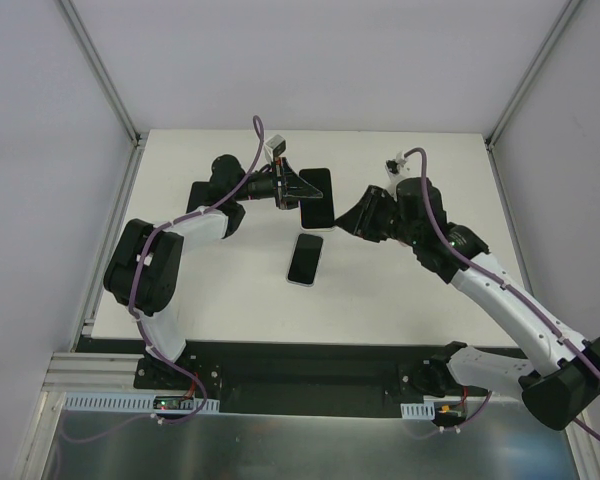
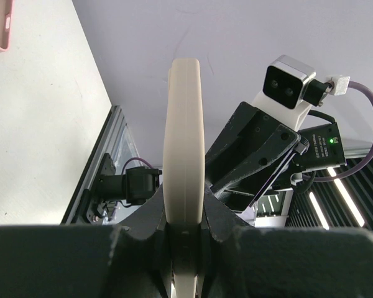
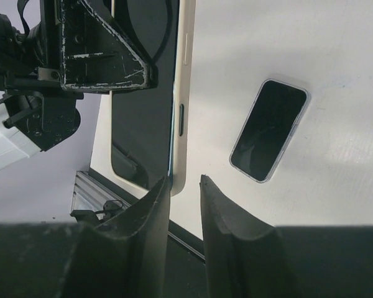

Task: Take the phone out of the phone case
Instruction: Remove the phone case from the phone.

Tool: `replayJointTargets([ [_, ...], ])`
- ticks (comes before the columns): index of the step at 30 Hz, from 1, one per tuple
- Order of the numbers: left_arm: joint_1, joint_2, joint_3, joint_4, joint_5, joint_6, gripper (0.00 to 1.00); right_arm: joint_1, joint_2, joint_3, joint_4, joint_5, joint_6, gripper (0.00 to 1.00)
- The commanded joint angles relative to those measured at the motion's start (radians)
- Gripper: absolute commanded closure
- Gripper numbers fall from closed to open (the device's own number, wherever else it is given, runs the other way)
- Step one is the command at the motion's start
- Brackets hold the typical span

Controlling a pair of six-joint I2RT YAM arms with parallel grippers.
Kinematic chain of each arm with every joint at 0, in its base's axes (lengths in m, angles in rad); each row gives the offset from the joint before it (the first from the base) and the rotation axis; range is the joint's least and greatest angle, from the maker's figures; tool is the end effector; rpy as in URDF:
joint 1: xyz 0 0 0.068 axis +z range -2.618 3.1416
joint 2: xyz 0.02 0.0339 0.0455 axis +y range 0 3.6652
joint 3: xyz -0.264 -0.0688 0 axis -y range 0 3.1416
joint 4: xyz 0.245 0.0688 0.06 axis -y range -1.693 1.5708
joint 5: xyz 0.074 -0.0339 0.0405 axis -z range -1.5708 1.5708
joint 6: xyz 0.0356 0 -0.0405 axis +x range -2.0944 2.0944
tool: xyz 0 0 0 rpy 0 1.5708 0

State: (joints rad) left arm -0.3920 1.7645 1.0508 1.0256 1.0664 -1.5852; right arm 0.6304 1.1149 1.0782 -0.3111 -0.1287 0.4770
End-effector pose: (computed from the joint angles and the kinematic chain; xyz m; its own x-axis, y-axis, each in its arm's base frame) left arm 0.3412 -0.1748 0.2855 -0.9586 -0.1266 -0.2549 0.2698 -0.1191 -0.9555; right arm 0.2021 0.1532 0.3643 -0.5577 0.1567 -0.8151 -0.4795 0.7407 0.4705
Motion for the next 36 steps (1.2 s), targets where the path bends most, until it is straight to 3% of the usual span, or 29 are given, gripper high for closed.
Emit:
replayJointTargets([
  [1, -0.002, -0.082, 0.035, 0.062, 0.012, 0.005, 1.0, 0.006, 0.013, 0.008, -0.013, 0.047, -0.026, 0.73],
  [36, 0.001, -0.088, 0.035, 0.057, 0.009, 0.004, 1.0, 0.02, -0.035, -0.014, -0.026, 0.098, -0.023, 0.73],
])
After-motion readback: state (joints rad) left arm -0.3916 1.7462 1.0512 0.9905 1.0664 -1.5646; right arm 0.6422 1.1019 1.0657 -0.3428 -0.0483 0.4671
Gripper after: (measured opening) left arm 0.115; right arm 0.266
